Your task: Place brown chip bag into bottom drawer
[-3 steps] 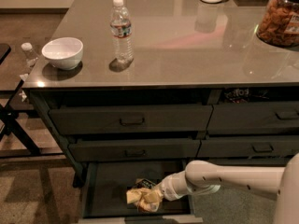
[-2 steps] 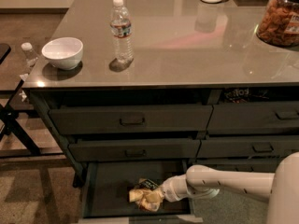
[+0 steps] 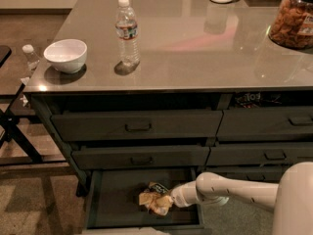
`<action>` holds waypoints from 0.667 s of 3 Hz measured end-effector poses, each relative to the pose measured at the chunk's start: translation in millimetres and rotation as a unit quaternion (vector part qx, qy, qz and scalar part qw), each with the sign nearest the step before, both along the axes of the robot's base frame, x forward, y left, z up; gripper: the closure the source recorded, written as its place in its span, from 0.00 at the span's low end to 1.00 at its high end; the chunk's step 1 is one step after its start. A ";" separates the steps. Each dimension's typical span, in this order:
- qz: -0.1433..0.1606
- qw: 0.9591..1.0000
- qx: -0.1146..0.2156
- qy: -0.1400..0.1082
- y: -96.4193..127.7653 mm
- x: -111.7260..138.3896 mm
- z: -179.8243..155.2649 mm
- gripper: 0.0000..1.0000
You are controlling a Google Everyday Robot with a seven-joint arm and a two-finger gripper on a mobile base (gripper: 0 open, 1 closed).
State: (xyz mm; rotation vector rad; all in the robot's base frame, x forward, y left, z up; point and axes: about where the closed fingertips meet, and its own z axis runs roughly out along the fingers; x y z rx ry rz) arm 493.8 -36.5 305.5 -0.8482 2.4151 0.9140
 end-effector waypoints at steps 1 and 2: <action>-0.003 1.000 -0.003 -0.006 -2.7 13.8 -6.7 1.00; -0.003 1.000 -0.004 -0.009 -3.6 22.3 -10.5 1.00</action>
Offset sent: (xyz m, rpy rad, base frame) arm 0.0448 -0.0032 -0.0138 -0.0168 -0.0413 -0.0043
